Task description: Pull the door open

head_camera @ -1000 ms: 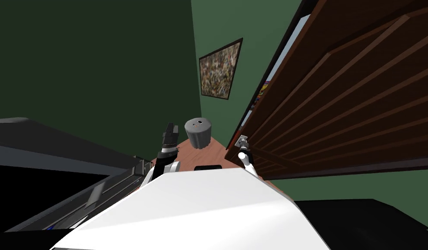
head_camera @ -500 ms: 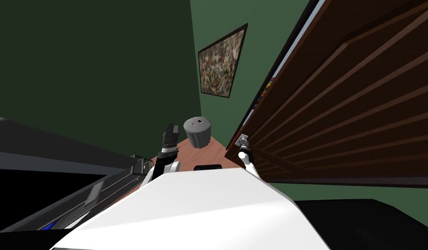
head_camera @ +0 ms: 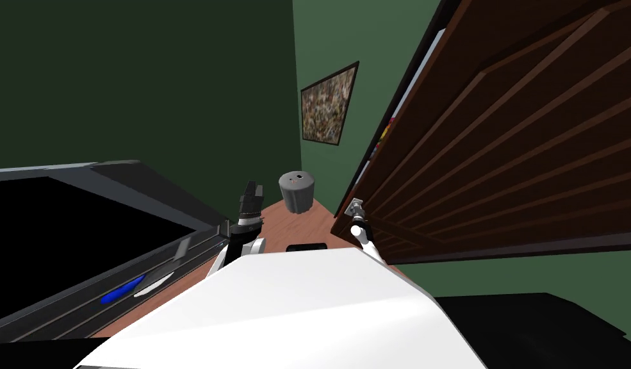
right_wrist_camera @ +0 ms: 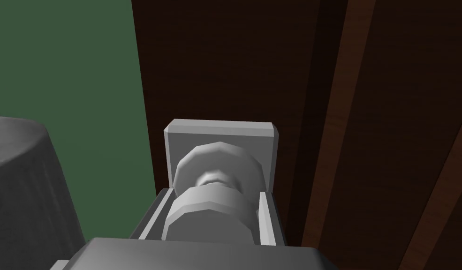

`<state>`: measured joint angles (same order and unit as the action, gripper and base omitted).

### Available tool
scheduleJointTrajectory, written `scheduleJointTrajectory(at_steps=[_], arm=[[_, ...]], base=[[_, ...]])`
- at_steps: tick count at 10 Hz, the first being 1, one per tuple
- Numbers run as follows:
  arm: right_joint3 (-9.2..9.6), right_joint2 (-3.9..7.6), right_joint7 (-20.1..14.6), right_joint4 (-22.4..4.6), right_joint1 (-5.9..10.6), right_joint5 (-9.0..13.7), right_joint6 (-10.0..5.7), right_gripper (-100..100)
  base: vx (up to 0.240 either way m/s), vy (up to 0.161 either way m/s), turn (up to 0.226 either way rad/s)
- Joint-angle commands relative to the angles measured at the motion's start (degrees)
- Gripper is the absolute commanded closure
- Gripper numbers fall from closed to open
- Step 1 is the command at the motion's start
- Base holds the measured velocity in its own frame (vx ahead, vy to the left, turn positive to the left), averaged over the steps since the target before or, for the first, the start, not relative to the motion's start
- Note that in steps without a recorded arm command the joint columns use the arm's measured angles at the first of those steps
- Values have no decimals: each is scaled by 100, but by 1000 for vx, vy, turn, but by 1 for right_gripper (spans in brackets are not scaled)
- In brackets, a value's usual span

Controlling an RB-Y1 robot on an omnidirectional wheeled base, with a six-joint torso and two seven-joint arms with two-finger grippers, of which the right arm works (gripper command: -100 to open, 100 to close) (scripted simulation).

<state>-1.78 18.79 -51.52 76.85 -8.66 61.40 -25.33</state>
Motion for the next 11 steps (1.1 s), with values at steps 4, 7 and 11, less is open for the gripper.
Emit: scheduleJointTrajectory(at_steps=[4,7,11], arm=[[273,149,-194,73,-88,-42,-39,100],[417,280,-332,141,-146,-66,-69,100],[649,492,-554,249,-240,-103,-116,100]], base=[[-200,-14,100],[-220,-32,118],[-237,-24,132]])
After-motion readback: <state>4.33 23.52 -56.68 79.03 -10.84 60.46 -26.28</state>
